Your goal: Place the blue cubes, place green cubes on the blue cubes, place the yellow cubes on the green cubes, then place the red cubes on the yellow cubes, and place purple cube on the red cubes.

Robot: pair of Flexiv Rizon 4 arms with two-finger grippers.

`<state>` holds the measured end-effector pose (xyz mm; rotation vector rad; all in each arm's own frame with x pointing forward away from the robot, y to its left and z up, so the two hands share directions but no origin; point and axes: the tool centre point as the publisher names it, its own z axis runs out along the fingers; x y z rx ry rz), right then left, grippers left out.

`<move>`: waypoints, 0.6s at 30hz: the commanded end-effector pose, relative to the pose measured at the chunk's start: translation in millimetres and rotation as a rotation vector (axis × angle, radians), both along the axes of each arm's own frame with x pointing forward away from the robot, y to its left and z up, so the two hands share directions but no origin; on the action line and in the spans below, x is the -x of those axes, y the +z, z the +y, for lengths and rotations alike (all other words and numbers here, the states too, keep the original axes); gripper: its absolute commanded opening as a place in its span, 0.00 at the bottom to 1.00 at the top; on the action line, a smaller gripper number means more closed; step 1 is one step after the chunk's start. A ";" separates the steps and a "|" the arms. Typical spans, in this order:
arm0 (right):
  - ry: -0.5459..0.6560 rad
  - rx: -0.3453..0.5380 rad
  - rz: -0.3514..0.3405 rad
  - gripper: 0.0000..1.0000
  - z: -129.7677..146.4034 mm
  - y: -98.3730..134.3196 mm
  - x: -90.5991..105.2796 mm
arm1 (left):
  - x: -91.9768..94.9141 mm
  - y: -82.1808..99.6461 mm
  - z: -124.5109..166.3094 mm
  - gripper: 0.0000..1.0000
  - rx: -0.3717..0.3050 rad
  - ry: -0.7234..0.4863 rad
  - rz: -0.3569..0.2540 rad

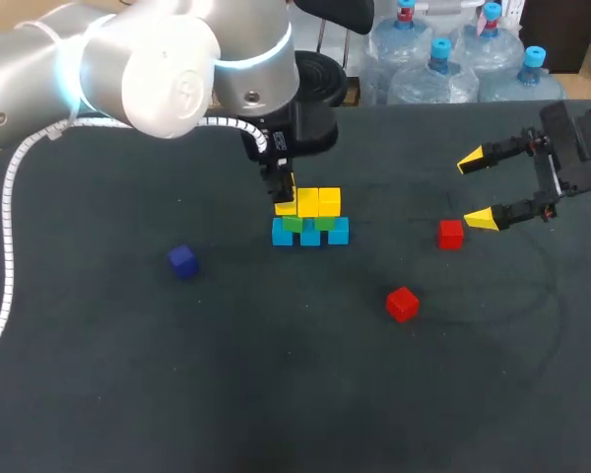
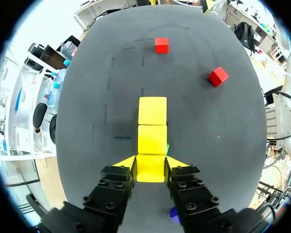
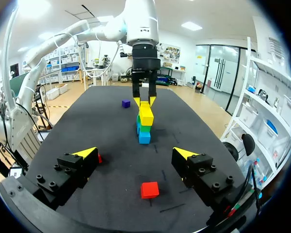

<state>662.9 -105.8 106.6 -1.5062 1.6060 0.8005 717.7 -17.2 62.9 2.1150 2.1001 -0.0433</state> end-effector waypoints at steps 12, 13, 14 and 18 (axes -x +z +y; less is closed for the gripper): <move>0.000 -0.001 -0.002 1.00 0.4 -0.4 0.1 | -2.7 -1.4 -1.4 0.00 -0.007 -0.005 0.008; 0.000 -0.001 -0.002 1.00 0.4 -0.4 0.1 | -2.7 -1.5 -1.4 0.00 -0.007 -0.005 0.008; 0.000 -0.001 -0.002 1.00 0.4 -0.4 0.1 | -2.7 -1.6 -1.4 0.00 -0.007 -0.005 0.008; 0.000 -0.001 -0.002 1.00 0.4 -0.4 0.1 | -2.7 -2.3 -1.6 0.03 -0.007 -0.005 0.009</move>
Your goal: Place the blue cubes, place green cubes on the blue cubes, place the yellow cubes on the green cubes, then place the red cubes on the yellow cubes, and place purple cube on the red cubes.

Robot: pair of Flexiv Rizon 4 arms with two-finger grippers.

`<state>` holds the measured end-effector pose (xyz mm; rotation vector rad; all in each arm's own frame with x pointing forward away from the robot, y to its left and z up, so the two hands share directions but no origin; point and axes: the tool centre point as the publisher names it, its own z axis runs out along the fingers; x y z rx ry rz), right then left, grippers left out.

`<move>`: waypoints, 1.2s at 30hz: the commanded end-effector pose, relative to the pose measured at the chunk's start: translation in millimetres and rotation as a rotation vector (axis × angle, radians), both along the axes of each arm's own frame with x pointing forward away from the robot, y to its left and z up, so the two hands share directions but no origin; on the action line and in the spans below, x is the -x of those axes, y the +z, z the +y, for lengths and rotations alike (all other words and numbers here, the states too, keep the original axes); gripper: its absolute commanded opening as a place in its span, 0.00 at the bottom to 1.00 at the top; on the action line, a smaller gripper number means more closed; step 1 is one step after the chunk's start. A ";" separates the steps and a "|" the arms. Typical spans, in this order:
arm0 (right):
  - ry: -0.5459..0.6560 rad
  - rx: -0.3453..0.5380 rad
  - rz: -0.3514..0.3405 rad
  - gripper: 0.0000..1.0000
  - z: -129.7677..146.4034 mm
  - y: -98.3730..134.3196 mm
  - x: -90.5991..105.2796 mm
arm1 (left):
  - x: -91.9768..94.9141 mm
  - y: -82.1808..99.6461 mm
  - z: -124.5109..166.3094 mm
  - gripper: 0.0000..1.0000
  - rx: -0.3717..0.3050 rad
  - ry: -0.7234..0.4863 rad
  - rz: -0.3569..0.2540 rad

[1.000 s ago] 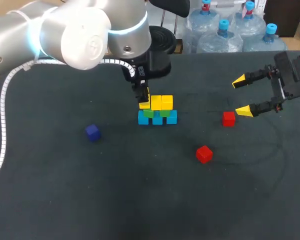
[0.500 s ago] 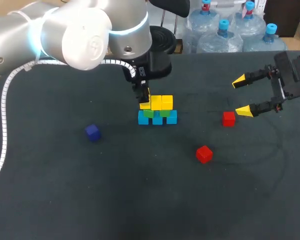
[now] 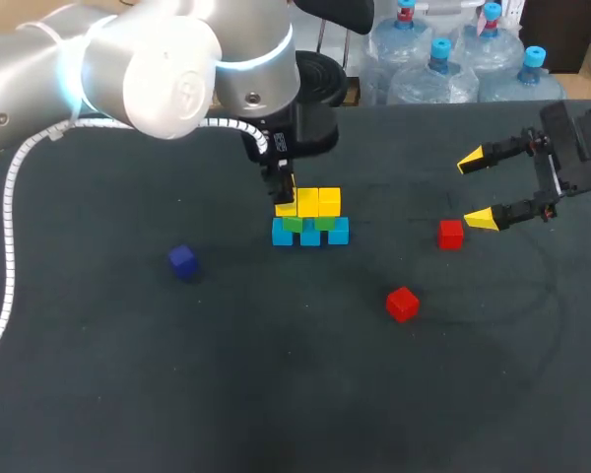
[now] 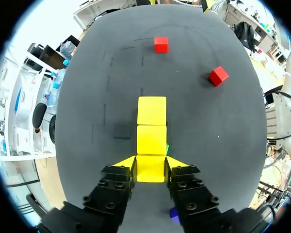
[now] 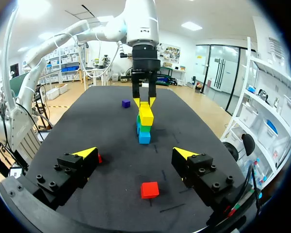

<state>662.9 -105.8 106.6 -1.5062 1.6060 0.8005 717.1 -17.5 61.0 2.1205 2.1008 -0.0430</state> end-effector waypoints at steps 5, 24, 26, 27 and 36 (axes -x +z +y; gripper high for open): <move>0.000 -0.001 -0.002 1.00 0.4 -0.4 0.1 | -3.2 -1.6 -1.5 0.04 -0.004 -0.004 0.009; 0.000 -0.001 -0.002 1.00 0.4 -0.4 0.1 | -5.7 -3.3 -0.3 1.00 -0.012 0.000 0.016; 0.000 -0.001 -0.002 1.00 0.4 -0.4 0.1 | -5.9 -3.3 -0.4 1.00 -0.012 0.000 0.017; 0.000 -0.001 -0.002 1.00 0.4 -0.4 0.1 | -6.2 -3.5 -0.5 1.00 -0.013 0.000 0.017; 0.000 -0.001 -0.002 1.00 0.4 -0.4 0.1 | -8.3 -1.0 0.1 1.00 -0.011 0.002 0.020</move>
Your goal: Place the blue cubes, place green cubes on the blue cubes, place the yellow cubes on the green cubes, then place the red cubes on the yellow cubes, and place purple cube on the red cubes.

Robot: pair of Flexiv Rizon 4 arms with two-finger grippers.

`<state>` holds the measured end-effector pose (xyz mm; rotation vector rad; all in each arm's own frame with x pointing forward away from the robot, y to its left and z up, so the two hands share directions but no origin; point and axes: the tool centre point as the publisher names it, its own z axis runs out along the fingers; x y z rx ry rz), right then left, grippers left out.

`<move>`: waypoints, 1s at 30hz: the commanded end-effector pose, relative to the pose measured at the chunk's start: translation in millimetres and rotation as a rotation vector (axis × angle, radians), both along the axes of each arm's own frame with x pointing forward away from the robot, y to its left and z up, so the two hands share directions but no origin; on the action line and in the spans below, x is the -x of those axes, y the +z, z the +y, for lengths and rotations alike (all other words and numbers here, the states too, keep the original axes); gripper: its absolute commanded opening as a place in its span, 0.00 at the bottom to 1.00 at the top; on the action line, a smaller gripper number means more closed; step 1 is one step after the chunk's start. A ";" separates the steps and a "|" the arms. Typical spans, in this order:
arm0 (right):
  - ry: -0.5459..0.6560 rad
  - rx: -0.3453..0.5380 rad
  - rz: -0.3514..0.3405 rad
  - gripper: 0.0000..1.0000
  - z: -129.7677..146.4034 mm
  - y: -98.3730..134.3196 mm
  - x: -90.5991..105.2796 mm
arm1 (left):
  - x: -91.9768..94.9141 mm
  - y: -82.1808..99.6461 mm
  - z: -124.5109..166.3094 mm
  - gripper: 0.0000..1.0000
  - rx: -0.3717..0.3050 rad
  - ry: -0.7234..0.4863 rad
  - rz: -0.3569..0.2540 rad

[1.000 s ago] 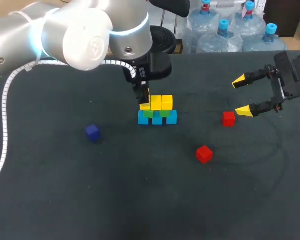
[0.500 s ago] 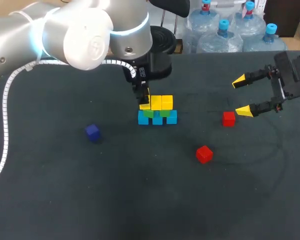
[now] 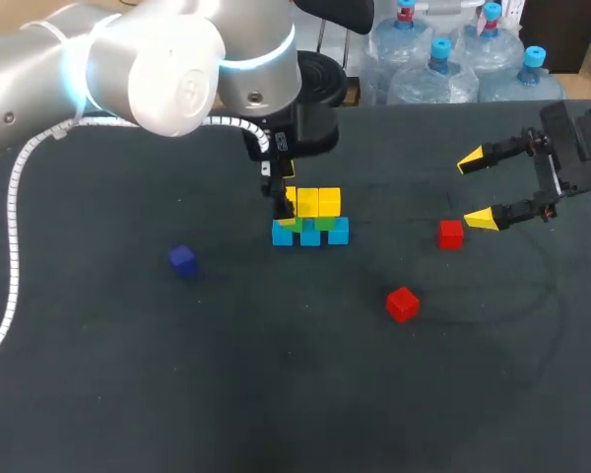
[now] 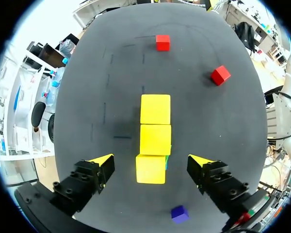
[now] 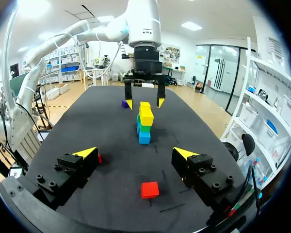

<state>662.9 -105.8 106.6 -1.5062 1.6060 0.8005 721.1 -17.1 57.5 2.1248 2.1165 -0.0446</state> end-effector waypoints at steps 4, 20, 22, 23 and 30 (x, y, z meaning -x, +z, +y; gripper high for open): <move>0.000 -0.001 -0.002 1.00 0.4 -0.4 0.1 | -6.3 15.5 2.6 1.00 0.010 0.009 -0.002; 0.000 -0.001 -0.002 1.00 0.4 -0.4 0.1 | -9.2 92.2 64.8 1.00 0.120 0.150 -0.144; 0.000 -0.001 -0.002 1.00 0.4 -0.4 0.1 | -7.6 97.7 74.9 1.00 0.132 0.168 -0.158; 0.000 -0.001 -0.002 1.00 0.4 -0.4 0.1 | -6.9 99.9 79.8 1.00 0.137 0.178 -0.163; 0.000 -0.001 -0.002 1.00 0.4 -0.4 0.1 | -0.2 107.4 112.0 1.00 0.257 0.268 -0.198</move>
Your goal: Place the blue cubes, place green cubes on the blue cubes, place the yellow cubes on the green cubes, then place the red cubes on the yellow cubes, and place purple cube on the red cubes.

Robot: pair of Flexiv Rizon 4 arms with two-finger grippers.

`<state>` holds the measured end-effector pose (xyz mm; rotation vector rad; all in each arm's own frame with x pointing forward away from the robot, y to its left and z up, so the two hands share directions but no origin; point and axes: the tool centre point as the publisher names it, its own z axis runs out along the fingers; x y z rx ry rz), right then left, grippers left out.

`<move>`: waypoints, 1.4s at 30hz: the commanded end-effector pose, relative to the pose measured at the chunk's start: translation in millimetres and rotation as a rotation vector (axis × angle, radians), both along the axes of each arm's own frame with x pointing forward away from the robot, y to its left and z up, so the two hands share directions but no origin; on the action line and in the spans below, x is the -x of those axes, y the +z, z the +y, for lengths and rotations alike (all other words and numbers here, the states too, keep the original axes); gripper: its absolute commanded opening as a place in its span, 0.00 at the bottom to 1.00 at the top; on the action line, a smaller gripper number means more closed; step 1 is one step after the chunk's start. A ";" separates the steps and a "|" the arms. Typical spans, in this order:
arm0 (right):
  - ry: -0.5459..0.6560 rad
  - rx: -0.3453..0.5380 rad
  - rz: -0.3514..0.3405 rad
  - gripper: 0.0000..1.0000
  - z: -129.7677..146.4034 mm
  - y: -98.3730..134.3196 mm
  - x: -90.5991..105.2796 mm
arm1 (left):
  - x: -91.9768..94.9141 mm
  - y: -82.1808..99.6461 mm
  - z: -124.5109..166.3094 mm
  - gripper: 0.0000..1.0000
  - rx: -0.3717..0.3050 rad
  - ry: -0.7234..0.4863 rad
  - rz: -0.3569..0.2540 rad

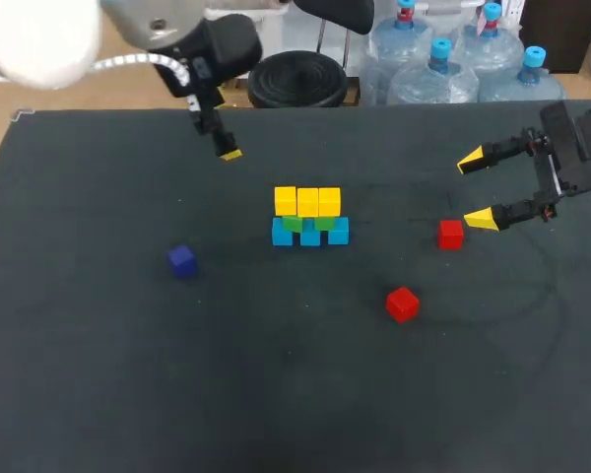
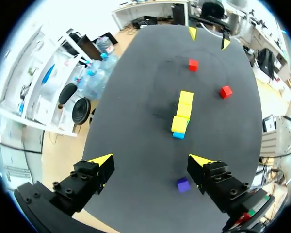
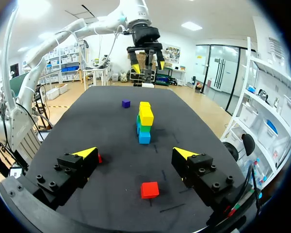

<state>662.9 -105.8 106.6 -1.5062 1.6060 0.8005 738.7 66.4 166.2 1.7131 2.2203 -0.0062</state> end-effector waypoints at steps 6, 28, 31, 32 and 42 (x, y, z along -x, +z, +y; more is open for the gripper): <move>0.000 -0.001 -0.002 1.00 0.3 -0.4 0.1 | 24.2 1.7 34.6 1.00 0.079 0.025 -0.101; 0.000 -0.001 -0.002 1.00 0.3 -0.4 0.1 | 108.0 7.9 -22.4 1.00 0.076 -0.234 -0.159; 0.000 -0.001 -0.002 1.00 0.3 -0.4 0.1 | 114.8 7.7 -32.1 1.00 0.079 -0.328 -0.150; 0.000 -0.001 -0.002 1.00 0.3 -0.4 0.1 | 117.6 7.6 -34.7 1.00 0.084 -0.369 -0.152; 0.000 -0.001 -0.002 1.00 0.3 -0.4 0.1 | 126.8 1.1 -49.4 1.00 0.051 -0.741 -0.150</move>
